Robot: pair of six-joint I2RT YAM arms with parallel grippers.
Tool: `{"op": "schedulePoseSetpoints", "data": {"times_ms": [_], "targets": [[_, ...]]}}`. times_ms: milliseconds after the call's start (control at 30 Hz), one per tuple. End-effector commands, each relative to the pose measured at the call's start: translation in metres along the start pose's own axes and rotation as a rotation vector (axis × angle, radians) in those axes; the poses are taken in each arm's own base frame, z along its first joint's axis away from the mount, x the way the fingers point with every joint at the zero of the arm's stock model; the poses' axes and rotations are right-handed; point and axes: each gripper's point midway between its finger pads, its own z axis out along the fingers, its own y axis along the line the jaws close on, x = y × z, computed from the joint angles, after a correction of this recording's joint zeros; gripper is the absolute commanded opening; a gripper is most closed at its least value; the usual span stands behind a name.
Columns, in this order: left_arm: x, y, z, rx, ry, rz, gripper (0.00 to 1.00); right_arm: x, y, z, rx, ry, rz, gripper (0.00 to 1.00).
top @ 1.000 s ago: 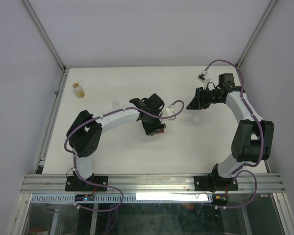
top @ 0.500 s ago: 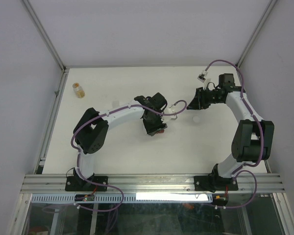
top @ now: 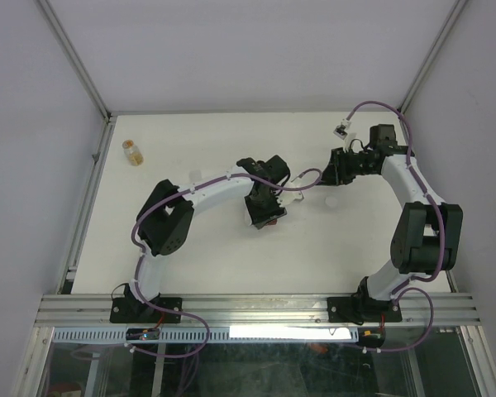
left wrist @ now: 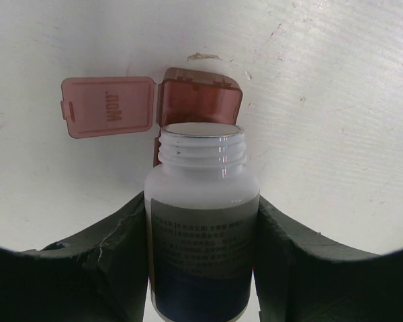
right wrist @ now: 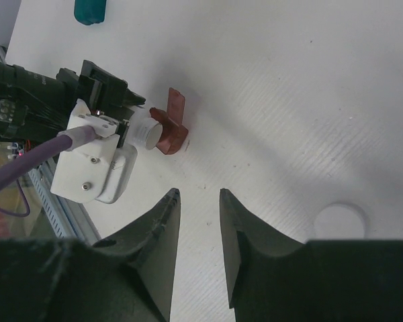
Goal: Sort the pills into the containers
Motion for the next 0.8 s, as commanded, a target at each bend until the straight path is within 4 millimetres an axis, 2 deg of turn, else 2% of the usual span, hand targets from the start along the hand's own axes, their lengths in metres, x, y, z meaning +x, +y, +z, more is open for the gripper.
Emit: {"op": "schedulePoseSetpoints", "data": {"times_ms": [0, 767], "targets": [[-0.0132, 0.0007, -0.0110, -0.036, 0.005, -0.018, 0.00, -0.0208, 0.0143, -0.0154, -0.012, -0.066, -0.078, 0.33], [-0.0108, -0.0005, -0.0140, -0.079, 0.119, -0.053, 0.00, -0.0224, 0.0187, -0.0187, -0.034, -0.078, -0.079, 0.33]]}}
